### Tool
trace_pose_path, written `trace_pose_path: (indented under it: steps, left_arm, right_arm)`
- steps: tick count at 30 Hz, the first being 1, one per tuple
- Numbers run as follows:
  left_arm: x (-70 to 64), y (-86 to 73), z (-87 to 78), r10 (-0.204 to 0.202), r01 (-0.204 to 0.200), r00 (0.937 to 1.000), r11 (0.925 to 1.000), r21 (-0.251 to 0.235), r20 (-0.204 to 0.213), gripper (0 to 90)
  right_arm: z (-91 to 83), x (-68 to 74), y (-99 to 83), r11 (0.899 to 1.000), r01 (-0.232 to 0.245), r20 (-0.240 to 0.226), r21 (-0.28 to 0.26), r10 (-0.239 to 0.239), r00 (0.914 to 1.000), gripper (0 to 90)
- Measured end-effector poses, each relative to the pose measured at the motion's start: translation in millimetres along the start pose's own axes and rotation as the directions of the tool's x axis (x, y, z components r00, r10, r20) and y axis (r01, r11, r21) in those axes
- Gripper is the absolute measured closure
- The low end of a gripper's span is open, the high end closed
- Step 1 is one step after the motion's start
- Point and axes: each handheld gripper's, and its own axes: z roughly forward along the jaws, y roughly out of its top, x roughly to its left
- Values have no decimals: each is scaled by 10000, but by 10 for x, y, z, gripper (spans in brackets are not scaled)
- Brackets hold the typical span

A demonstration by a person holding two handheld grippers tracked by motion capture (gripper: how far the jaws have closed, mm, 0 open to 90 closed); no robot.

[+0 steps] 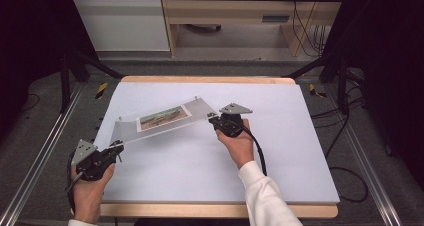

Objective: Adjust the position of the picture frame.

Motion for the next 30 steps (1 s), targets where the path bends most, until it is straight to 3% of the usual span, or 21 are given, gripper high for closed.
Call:
trace_pose_path:
  steps: [8, 19, 24, 30]
  left_arm:
    - [-91, 95, 34, 146, -143, 9997, 9998, -155, 207, 817]
    - [-286, 345, 242, 747, -713, 9947, 9962, -492, 708, 814]
    - [-409, 444, 417, 982, -918, 9891, 9939, -614, 1099, 814]
    - [-597, 538, 620, 1406, -1316, 9768, 9892, -650, 1617, 812]
  right_arm:
    - [-163, -47, 72, 9999, 100, 143, -128, -98, 9998, 849]
    - [-470, -283, 107, 9990, -138, 782, -417, 170, 9968, 846]
    - [-611, -399, 84, 9983, -276, 1069, -520, 330, 9937, 846]
    - [-846, -584, -16, 9957, -560, 1535, -735, 668, 9859, 845]
